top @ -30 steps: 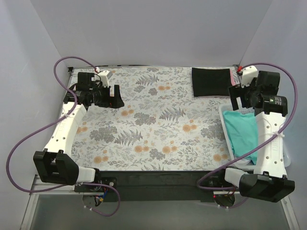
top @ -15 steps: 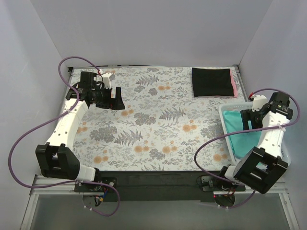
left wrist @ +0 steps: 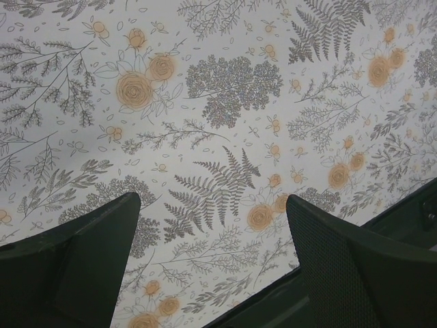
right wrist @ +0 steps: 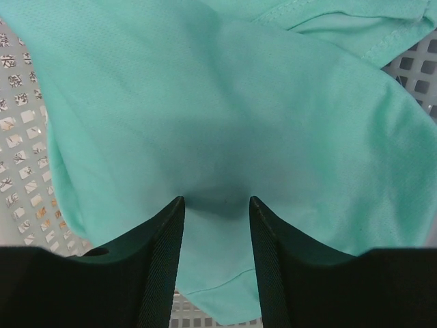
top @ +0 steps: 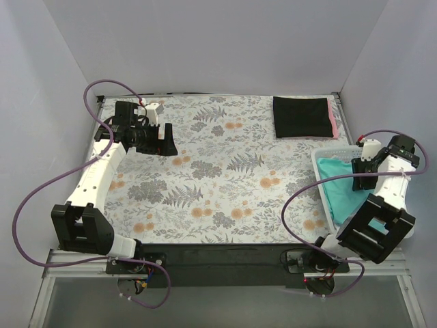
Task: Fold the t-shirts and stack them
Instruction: Grab the tshirt from the pile
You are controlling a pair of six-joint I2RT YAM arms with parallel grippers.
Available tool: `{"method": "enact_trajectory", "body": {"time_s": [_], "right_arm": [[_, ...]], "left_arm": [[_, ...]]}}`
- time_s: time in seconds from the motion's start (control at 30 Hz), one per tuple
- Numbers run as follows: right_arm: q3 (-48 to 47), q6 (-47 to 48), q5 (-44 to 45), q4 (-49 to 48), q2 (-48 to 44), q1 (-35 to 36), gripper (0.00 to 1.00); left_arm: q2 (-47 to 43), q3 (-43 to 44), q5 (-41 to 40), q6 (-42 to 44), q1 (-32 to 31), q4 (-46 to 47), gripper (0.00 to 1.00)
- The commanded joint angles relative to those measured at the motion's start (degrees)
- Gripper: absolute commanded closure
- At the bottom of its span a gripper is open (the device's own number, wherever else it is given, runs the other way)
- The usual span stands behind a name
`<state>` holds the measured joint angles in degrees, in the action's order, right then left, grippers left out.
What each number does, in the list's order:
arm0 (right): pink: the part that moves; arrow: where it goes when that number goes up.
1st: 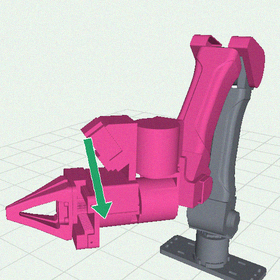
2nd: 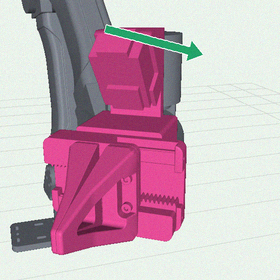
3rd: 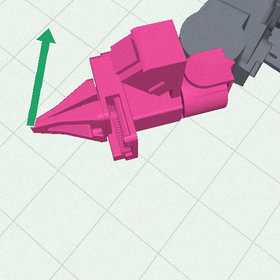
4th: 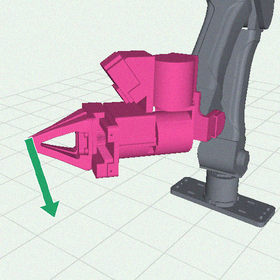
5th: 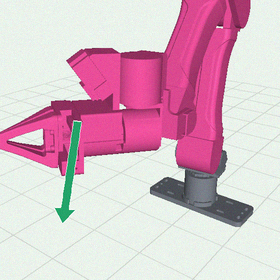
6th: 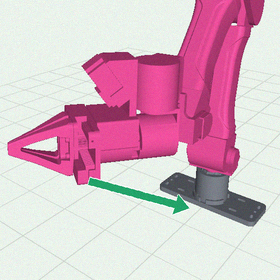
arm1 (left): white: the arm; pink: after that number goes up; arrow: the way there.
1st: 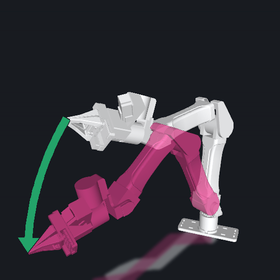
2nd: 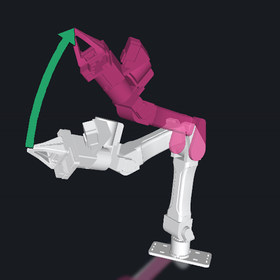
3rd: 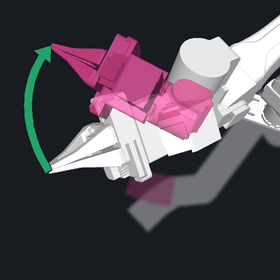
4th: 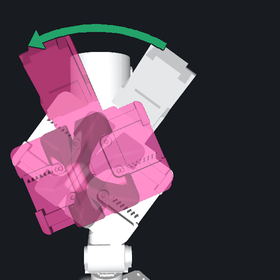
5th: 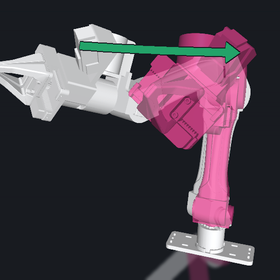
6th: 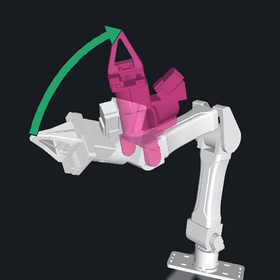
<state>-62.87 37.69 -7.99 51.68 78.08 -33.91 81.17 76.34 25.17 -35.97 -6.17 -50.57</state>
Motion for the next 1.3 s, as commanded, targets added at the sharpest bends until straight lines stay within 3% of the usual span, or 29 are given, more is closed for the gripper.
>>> {"method": "enact_trajectory", "body": {"time_s": [0.0, 0.07, 0.17, 0.3, 0.57, 0.77, 1.13, 1.27], "right_arm": [[0.1, 1.0, -1.4, -1.8, 1.1, -1.0, 0.55], [0.3, 1.2, -1.5, -2.0, 1.6, -1.2, 0.55], [1.0, 1.3, -1.6, -2.3, 2.0, -1.8, 0.66], [1.1, 1.2, -1.9, -1.9, 1.2, -2.1, 0.98], [-4.5, 1.9, -5.6, 1.6, -7.8, -2.1, 0.99], [-16.2, 0.5, -14.3, 4.7, -12.0, -2.1, 0.99], [-41.1, -6.8, -31.1, 3.9, -8.5, -1.7, 0.99], [-52.2, -15.1, -39.9, 0.1, -3.7, -0.5, 0.99]], "left_arm": [[-0.2, 2.6, -0.1, 0.0, 0.1, -0.1, 0.12], [0.0, 2.8, -0.1, 0.1, 0.1, -0.1, 0.12], [0.2, 3.8, -2.0, 0.1, 0.1, 0.6, 0.12], [0.0, 4.8, -2.7, 0.3, 0.1, 0.8, 0.12], [0.0, 4.5, -2.5, 0.4, 0.1, 1.4, 0.12], [0.2, 5.1, -2.2, 0.2, 0.1, 1.6, 0.12], [1.4, 7.8, -2.9, -1.6, 0.1, 1.3, 0.12], [2.4, 9.7, -2.8, -2.9, 0.1, 0.7, 0.12]]}}
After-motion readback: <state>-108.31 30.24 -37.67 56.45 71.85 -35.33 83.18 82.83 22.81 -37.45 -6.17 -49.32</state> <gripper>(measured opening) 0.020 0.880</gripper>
